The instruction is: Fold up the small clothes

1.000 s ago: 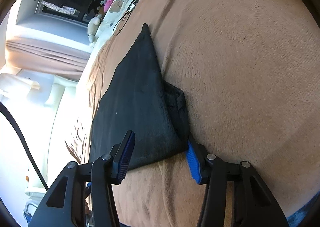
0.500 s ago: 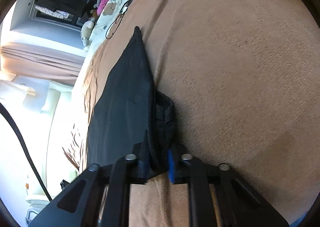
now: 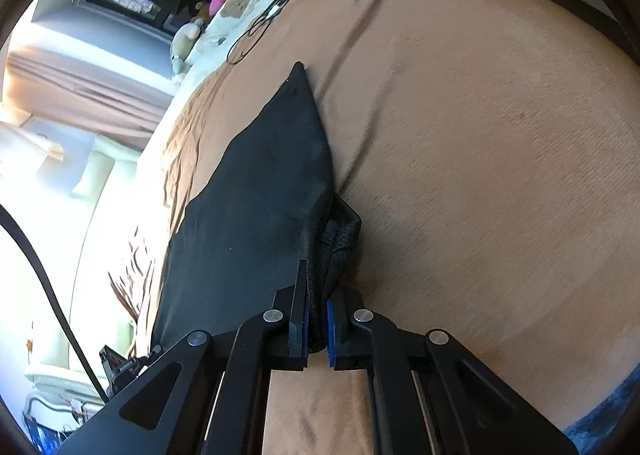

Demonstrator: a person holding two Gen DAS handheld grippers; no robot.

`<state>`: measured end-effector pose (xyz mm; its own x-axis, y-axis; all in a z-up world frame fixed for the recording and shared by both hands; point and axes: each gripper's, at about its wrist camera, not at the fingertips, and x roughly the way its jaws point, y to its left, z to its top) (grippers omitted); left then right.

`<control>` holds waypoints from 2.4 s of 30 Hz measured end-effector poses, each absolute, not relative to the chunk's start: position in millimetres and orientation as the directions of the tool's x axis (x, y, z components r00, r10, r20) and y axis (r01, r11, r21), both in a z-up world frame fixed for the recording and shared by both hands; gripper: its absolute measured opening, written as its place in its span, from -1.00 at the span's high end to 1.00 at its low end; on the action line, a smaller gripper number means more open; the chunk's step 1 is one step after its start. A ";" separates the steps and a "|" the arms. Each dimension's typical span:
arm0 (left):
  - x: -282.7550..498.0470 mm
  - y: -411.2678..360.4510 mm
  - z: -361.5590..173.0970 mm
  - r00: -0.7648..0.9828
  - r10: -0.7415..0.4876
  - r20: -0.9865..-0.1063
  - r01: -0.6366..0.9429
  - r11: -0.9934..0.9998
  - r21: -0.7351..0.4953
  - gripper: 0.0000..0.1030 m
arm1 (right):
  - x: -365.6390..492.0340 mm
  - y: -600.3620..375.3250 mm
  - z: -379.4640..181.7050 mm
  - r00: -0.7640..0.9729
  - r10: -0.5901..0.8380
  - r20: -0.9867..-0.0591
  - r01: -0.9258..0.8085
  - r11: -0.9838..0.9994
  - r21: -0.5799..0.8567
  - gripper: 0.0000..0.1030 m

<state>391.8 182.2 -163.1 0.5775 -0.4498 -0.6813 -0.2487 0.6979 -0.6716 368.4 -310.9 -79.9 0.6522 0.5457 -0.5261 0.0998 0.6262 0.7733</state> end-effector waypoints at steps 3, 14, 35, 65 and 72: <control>382.8 188.9 -159.9 0.580 -0.449 -0.680 -0.244 0.700 -0.671 0.89 | 368.5 -303.0 -78.9 0.640 0.554 -0.532 0.094 0.631 0.770 0.95; 330.2 217.1 -151.5 0.601 -0.437 -0.669 -0.251 0.691 -0.678 0.89 | 364.1 -289.9 -73.4 0.595 0.601 -0.533 0.020 0.653 0.758 0.95; 257.3 223.5 -162.5 0.623 -0.458 -0.634 -0.250 0.652 -0.716 0.89 | 328.2 -299.9 -75.8 0.605 0.552 -0.574 -0.012 0.727 0.686 0.96; 251.6 222.0 -185.5 0.661 -0.519 -0.542 -0.214 0.562 -0.799 0.71 | 308.2 -114.7 -0.4 0.584 0.469 -0.663 -0.253 0.881 0.401 0.32; 246.4 228.9 -191.5 0.665 -0.553 -0.503 -0.190 0.526 -0.829 0.82 | 328.2 -43.6 -2.8 0.533 0.463 -0.708 -0.314 0.886 0.342 0.53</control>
